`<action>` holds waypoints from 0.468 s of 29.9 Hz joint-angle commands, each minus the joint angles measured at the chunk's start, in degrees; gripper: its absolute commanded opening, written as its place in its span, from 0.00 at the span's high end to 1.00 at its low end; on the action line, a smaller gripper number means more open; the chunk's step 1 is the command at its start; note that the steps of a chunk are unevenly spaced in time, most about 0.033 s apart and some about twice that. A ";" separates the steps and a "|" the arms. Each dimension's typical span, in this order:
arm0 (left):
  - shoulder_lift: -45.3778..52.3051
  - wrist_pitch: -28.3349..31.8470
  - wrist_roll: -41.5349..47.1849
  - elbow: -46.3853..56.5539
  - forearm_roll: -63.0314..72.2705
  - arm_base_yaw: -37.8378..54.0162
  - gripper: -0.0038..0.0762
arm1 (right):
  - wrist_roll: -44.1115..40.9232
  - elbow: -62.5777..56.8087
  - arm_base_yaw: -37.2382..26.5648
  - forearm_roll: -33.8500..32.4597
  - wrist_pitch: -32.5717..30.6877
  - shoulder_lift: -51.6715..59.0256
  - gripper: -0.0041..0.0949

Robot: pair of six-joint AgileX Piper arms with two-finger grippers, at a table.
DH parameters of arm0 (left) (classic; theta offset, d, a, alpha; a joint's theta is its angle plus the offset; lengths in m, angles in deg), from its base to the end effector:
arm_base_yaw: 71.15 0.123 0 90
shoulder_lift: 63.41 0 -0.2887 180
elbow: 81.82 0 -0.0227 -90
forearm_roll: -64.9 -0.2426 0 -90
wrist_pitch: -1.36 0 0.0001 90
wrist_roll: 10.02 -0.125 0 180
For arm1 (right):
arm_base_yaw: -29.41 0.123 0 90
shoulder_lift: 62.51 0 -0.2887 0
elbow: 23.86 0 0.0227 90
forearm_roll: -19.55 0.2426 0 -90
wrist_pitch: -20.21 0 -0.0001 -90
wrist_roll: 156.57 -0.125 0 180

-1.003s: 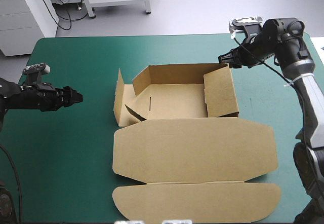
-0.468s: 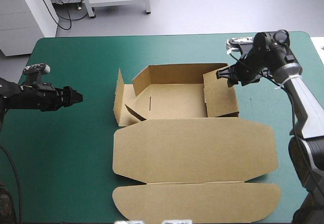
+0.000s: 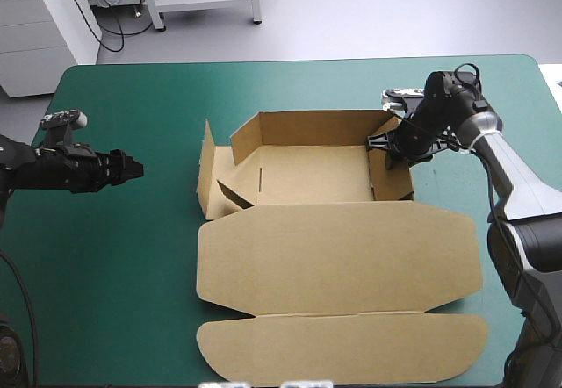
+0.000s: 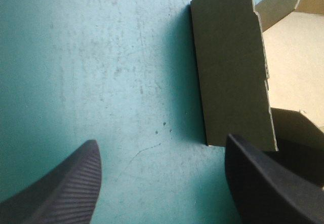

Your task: Fold the box

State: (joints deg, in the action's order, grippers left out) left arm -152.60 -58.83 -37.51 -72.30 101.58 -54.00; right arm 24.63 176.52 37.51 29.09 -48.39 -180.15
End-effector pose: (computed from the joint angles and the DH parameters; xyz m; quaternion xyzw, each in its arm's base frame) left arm 0.2937 0.0228 0.3020 -0.0193 0.9387 -0.2088 0.2736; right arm 0.4013 0.0766 0.2510 -0.0597 0.9874 0.0878 0.1176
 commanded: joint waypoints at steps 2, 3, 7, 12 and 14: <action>1.68 0.96 0.04 -1.99 2.47 -0.04 0.34 | 0.20 1.19 -0.13 0.14 3.43 2.62 0.69; 1.68 1.07 0.04 -1.99 2.47 -0.04 0.34 | 0.20 1.19 -0.13 0.14 3.83 2.62 0.70; 1.68 1.07 0.04 -1.99 2.47 -0.04 0.34 | 0.20 1.19 -0.13 -0.09 4.43 2.31 0.76; 1.68 0.85 0.04 -1.99 2.47 -0.04 0.34 | 0.46 1.19 -0.13 -0.09 2.86 -0.10 0.79; 1.68 0.68 0.04 -1.99 2.47 -0.04 0.34 | 0.86 1.19 -0.13 -0.09 2.14 -1.09 0.81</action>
State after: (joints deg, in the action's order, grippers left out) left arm -152.60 -58.78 -37.53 -72.30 101.58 -54.00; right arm 24.70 176.57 37.51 28.66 -45.47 -182.09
